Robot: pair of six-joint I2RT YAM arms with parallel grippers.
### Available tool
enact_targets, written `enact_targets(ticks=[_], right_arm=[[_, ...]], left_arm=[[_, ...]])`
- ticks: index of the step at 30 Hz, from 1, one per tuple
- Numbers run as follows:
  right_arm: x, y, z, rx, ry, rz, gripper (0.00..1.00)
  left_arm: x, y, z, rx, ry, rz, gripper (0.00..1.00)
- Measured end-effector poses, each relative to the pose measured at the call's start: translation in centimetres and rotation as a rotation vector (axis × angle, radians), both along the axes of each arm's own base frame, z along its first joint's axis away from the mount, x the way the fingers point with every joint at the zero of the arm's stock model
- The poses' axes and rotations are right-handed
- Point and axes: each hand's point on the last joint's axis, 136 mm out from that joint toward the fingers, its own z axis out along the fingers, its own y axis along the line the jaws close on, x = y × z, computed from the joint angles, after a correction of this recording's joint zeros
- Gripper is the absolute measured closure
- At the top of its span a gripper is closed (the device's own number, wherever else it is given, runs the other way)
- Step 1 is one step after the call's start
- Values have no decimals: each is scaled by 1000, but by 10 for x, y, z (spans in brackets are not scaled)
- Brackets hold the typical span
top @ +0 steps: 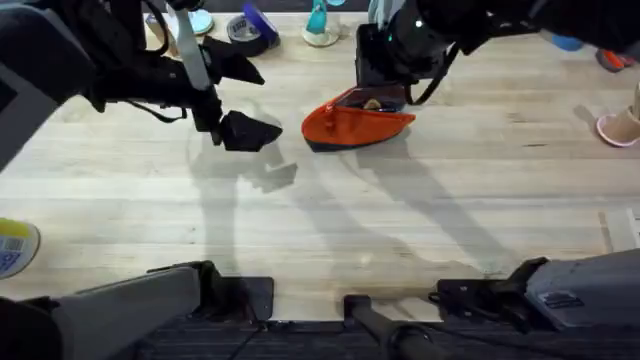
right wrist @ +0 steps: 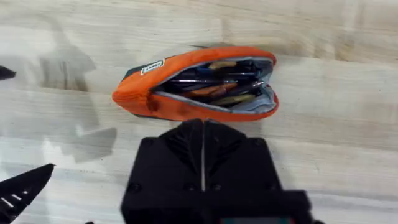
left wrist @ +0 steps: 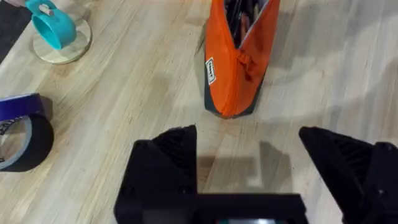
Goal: Unzip the bag, pick up the pens from the table one at a time and place them inside, then zip the bag closed.
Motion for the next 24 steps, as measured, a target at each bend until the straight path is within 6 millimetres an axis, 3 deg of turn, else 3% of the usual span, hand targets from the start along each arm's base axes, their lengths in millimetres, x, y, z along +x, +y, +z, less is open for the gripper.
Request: enact_targets(ticks=[1,7,8,20,21,22,24], right_arm=[[0,0,0,1,0,0,883],[0,0,0,-2,0,4,62],[0,0,0,-4,0,7,20],[-7,9,0,-4,4,36,6],[-27,30,-3,15,39,99,5],[-40,38,-6,26,67,105,5],[-46,41,-7,34,82,98,5]], left_arm=[[0,0,0,0,0,0,6],[0,0,0,0,0,0,6],[0,0,0,0,0,0,6],[0,0,0,0,0,0,6],[0,0,0,0,0,0,6],[0,0,0,0,0,0,6],[0,0,0,0,0,0,6]])
